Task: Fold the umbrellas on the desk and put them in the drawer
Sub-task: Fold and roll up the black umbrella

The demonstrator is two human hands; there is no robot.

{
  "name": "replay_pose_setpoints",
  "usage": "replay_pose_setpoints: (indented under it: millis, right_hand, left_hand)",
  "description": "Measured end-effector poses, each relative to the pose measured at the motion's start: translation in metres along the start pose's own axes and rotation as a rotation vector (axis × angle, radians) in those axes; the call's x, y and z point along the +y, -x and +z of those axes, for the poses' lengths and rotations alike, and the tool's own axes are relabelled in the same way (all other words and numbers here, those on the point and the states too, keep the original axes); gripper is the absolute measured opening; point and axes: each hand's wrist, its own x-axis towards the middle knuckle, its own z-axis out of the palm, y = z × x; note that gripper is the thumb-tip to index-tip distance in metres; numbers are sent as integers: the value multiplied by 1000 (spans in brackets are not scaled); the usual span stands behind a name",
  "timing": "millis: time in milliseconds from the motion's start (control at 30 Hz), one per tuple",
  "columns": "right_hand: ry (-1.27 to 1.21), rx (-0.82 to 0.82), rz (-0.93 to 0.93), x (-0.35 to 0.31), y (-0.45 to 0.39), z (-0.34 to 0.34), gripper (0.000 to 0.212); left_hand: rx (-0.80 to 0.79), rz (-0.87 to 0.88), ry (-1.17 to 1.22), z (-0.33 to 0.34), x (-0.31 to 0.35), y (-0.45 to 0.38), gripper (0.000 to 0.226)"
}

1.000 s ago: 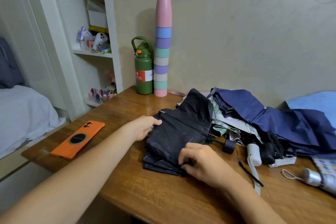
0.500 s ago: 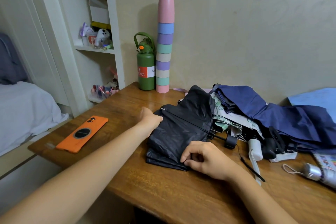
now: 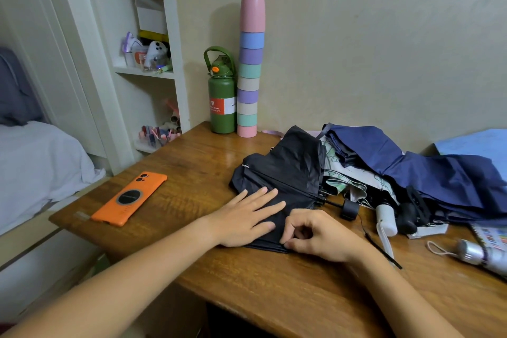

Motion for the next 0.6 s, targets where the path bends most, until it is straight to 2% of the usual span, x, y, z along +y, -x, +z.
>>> replay_pose_setpoints:
  millis: [167, 333, 467, 600]
  right_hand:
    - [40, -16, -9, -2, 0, -3, 4]
    - [285, 253, -8, 4, -4, 4, 27]
    - [392, 259, 194, 7, -5, 17, 59]
    - [472, 185, 403, -3, -9, 18, 64]
  left_hand:
    - [44, 21, -11, 9, -5, 2, 65]
    - [38, 38, -19, 9, -5, 3, 72]
    - [59, 31, -14, 10, -6, 3, 75]
    - [68, 25, -16, 11, -5, 3, 79]
